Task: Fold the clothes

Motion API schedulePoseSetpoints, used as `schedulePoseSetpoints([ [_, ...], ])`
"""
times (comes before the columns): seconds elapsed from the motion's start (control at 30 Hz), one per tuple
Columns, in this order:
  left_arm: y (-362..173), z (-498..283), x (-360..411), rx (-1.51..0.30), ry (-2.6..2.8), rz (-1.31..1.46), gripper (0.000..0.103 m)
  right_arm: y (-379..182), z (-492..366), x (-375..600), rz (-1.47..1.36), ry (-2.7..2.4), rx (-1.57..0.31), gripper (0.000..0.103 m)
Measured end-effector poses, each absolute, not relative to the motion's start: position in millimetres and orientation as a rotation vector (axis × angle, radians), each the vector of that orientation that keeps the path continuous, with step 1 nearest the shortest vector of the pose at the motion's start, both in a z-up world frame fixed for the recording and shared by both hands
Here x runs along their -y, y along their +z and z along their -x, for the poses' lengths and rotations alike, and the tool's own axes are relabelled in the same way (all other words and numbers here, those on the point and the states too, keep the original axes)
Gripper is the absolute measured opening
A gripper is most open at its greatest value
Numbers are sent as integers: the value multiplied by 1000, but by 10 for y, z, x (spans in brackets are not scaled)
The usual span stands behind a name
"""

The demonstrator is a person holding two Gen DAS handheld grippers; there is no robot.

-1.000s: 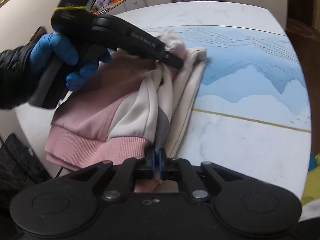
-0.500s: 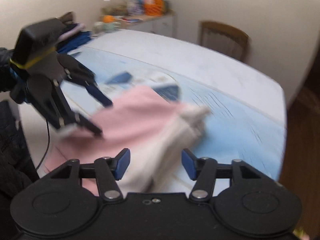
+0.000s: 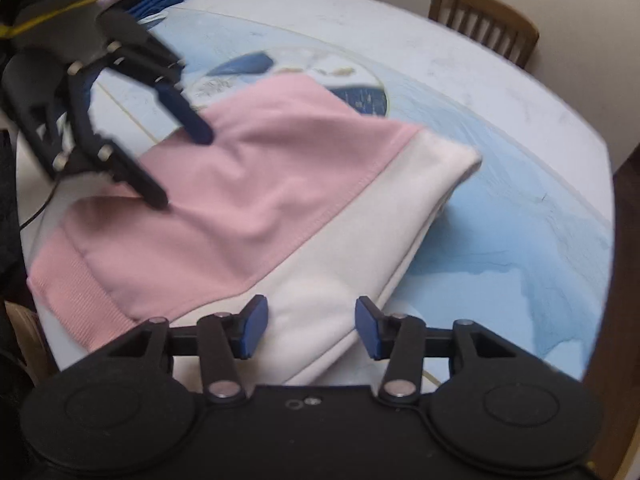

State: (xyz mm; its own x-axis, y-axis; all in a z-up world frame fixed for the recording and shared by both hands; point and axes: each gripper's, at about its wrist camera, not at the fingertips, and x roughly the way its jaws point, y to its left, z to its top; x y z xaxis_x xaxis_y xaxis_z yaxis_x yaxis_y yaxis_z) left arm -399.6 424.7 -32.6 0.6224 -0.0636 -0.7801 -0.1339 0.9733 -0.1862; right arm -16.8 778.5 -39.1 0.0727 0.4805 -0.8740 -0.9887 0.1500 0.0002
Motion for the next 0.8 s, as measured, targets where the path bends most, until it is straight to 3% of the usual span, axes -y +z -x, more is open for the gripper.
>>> schedulePoseSetpoints([
  [0.27, -304, 3818, -4591, -897, 159, 176, 61, 10, 852, -7942, 698, 1474, -752, 103],
  [0.6, -564, 3700, -4600, -933, 176, 121, 59, -534, 1321, -7957, 858, 1443, -776, 103],
  [0.8, -585, 3656, -4540, -933, 196, 87, 59, -437, 1155, -7895, 785, 1428, -859, 103],
])
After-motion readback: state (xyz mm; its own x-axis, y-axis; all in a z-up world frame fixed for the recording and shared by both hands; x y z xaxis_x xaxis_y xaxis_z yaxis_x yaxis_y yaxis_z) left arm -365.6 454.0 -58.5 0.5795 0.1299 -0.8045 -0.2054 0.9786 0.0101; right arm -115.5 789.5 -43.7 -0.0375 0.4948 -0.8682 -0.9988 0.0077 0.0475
